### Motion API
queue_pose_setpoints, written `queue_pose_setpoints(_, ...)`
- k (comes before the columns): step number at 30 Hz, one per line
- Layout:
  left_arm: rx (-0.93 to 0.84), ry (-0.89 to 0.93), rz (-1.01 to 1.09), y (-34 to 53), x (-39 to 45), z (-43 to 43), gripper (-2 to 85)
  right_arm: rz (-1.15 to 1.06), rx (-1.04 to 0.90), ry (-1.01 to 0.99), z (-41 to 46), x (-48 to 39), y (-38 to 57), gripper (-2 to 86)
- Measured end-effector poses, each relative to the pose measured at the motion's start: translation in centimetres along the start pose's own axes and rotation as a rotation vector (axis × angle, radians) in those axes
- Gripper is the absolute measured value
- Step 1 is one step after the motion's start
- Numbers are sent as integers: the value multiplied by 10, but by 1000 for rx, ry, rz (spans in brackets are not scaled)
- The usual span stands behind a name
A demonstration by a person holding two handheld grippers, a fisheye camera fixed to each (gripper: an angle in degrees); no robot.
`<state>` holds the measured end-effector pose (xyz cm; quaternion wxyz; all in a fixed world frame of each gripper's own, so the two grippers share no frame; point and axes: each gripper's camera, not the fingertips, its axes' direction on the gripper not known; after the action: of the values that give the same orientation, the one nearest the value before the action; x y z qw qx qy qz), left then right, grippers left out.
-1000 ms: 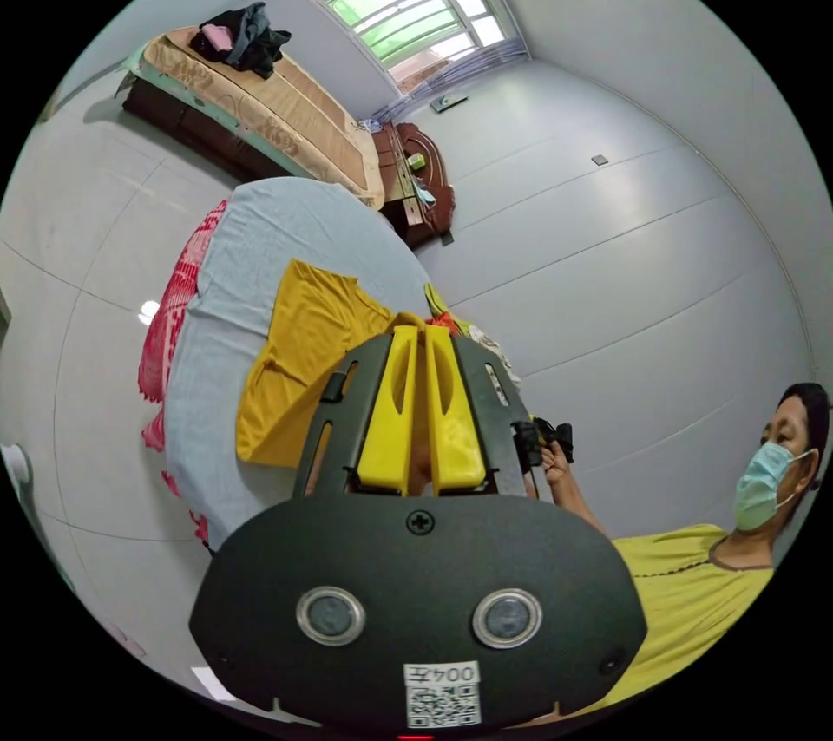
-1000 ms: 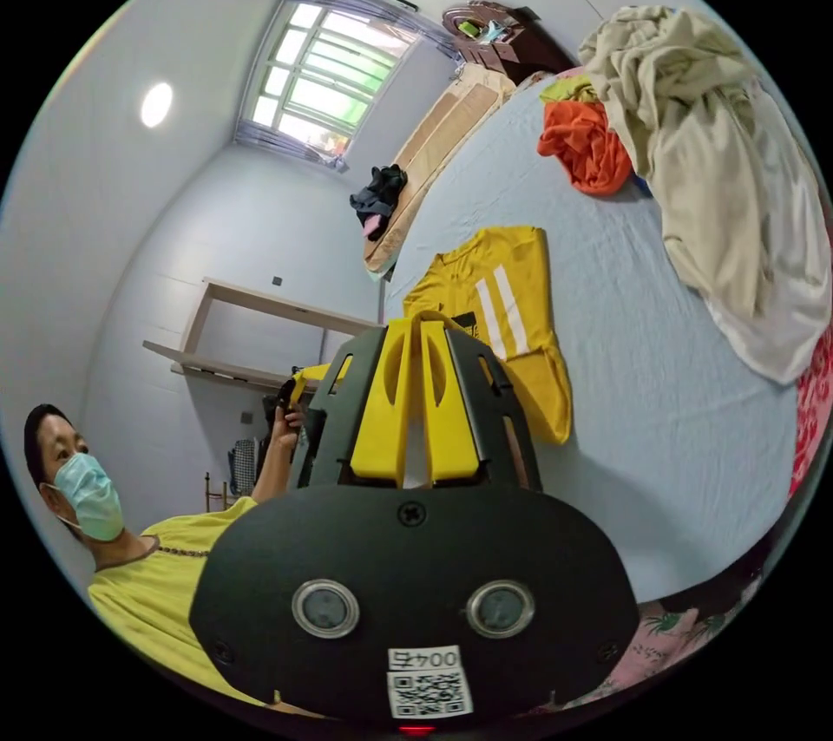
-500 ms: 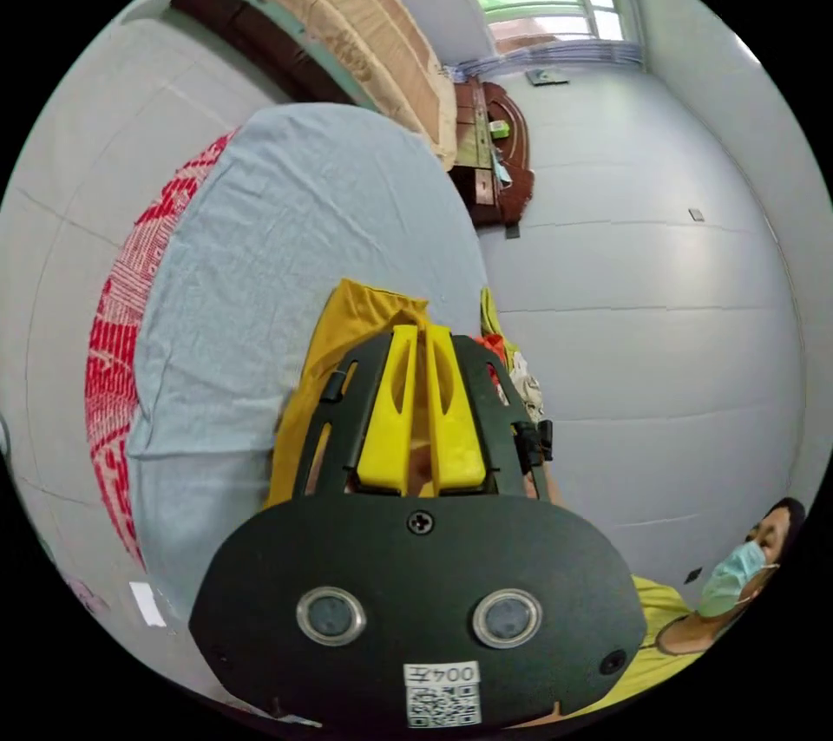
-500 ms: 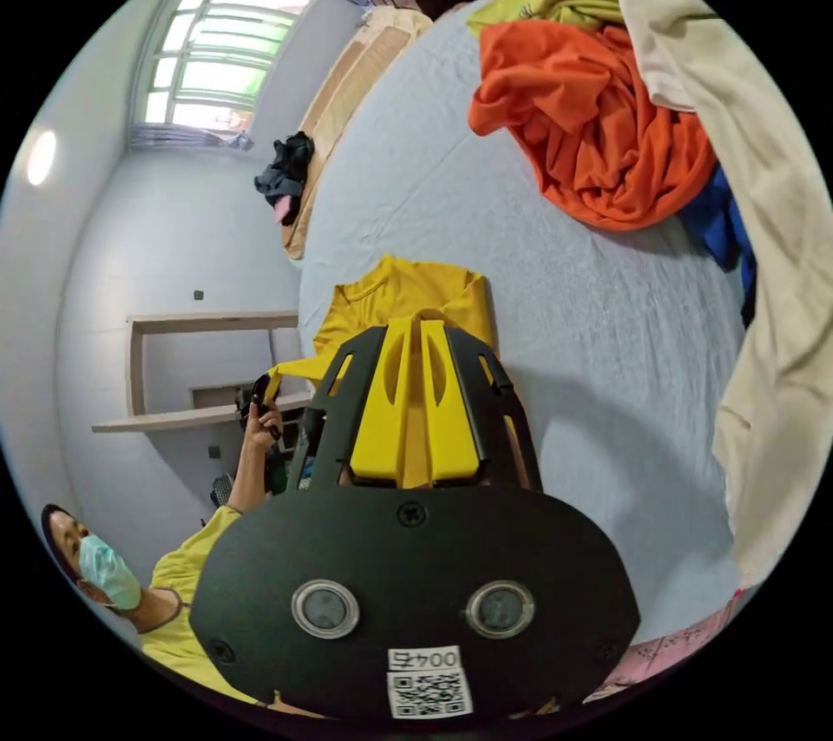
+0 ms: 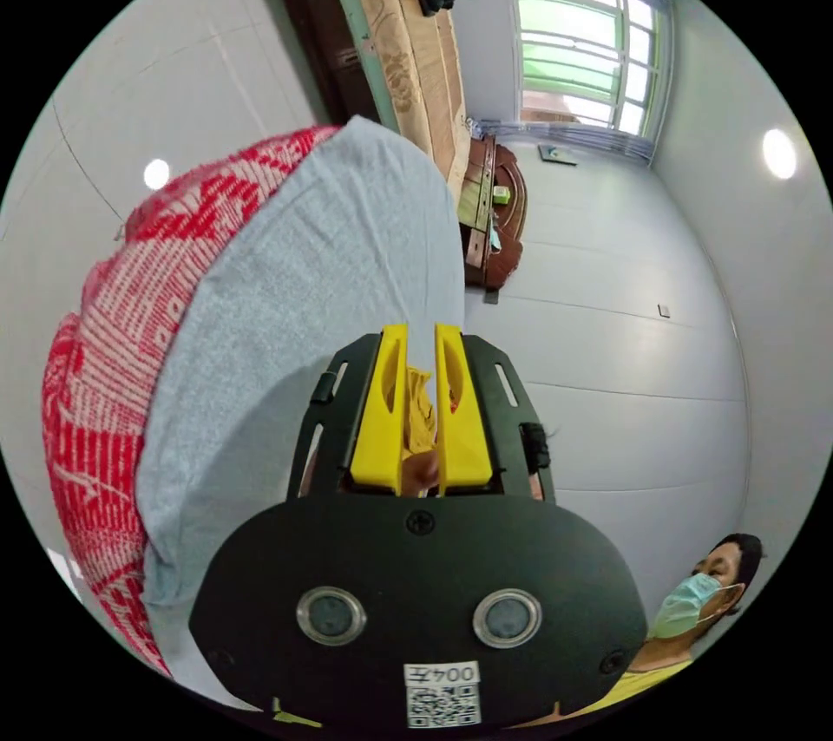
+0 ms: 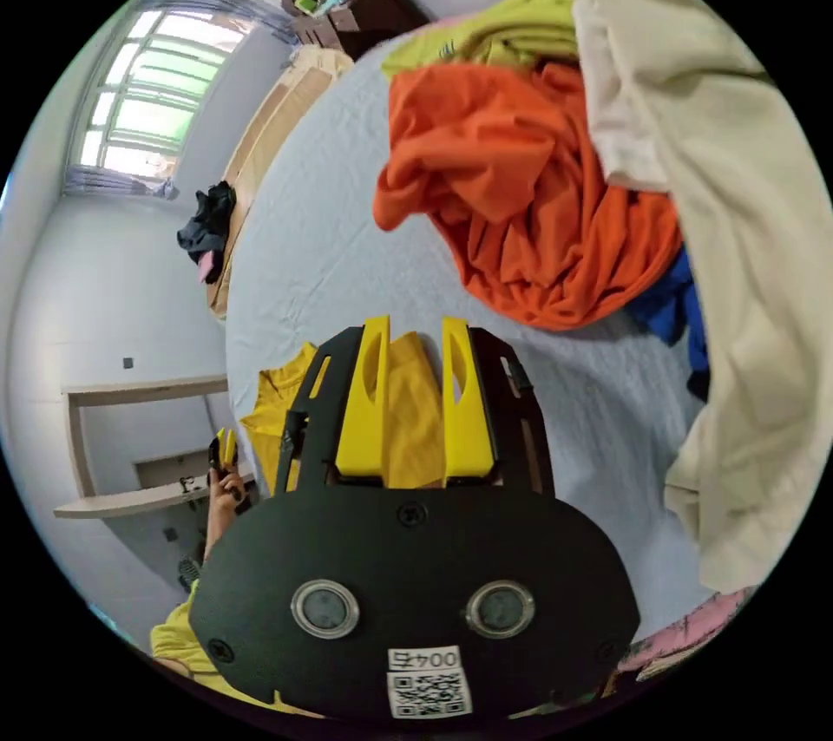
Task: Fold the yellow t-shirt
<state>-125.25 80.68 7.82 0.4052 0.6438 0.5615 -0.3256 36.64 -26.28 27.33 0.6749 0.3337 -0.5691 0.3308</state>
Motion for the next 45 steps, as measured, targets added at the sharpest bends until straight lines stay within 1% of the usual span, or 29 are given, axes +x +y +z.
queue_pose_setpoints(1, 5, -12, 29, 3, 5, -1, 55, -69, 21, 21, -1, -18, 6, 96)
queue_pose_setpoints(4, -37, -129, 230, 31, 43, 3, 58, -263, -35, 94, 10, -68, 43, 100)
queue_pose_setpoints(5, -65, -196, 322, 50, 59, 6, 59, -343, -76, 130, 18, -86, 68, 100)
queue_pose_setpoints(6, -102, -263, 406, 75, 74, 9, 60, -378, -99, 146, 23, -94, 82, 101)
queue_pose_setpoints(7, -113, -299, 444, 89, 81, 9, 59, -440, -143, 169, 34, -108, 114, 101)
queue_pose_setpoints(8, -133, -368, 526, 119, 94, 10, 59, -488, -191, 197, 46, -118, 148, 101)
queue_pose_setpoints(9, -161, -442, 604, 150, 105, 12, 55, -507, -211, 213, 52, -121, 165, 101)
queue_pose_setpoints(10, -173, -478, 638, 166, 109, 14, 53, -538, -239, 246, 66, -126, 199, 100)
queue_pose_setpoints(12, -214, -625, 739, 229, 114, 22, 40, -563, -276, 316, 90, -129, 245, 98)
queue_pose_setpoints(15, -274, -757, 791, 288, 99, 44, 27, -580, -323, 437, 136, -128, 298, 84)
queue_pose_setpoints(19, -329, -817, 766, 321, 77, 75, 21, -571, -329, 526, 184, -130, 322, 64)
queue_pose_setpoints(20, -360, -843, 777, 328, 73, 87, 20, -560, -343, 541, 195, -130, 325, 60)
queue_pose_setpoints(21, -394, -886, 794, 334, 69, 101, 19, -562, -314, 528, 196, -133, 325, 58)
queue_pose_setpoints(22, -409, -911, 807, 337, 68, 108, 19, -545, -316, 520, 202, -134, 326, 55)
queue_pose_setpoints(24, -422, -964, 875, 348, 70, 125, 18, -579, -318, 532, 212, -140, 330, 53)
queue_pose_setpoints(29, -440, -962, 843, 352, 73, 143, 21, -736, -387, 573, 241, -157, 340, 53)
queue_pose_setpoints(31, -459, -958, 854, 354, 74, 149, 24, -742, -427, 582, 250, -162, 339, 54)
queue_pose_setpoints(33, -479, -957, 929, 362, 75, 158, 27, -730, -462, 594, 260, -167, 337, 55)
queue_pose_setpoints(36, -479, -958, 915, 364, 75, 164, 29, -705, -491, 614, 273, -172, 338, 55)
queue_pose_setpoints(38, -488, -949, 880, 360, 74, 165, 32, -725, -467, 620, 278, -174, 345, 59)
queue_pose_setpoints(40, -550, -905, 843, 351, 75, 168, 36, -781, -419, 622, 273, -178, 350, 72)
queue_pose_setpoints(41, -598, -838, 839, 344, 80, 170, 40, -810, -368, 606, 265, -183, 347, 77)
queue_pose_setpoints(42, -588, -780, 862, 336, 90, 168, 46, -825, -336, 591, 259, -186, 345, 80)
queue_pose_setpoints(43, -568, -766, 893, 333, 97, 167, 51, -842, -268, 565, 248, -191, 335, 81)
queue_pose_setpoints(45, -523, -767, 1066, 316, 126, 174, 70, -882, -181, 528, 235, -200, 315, 81)
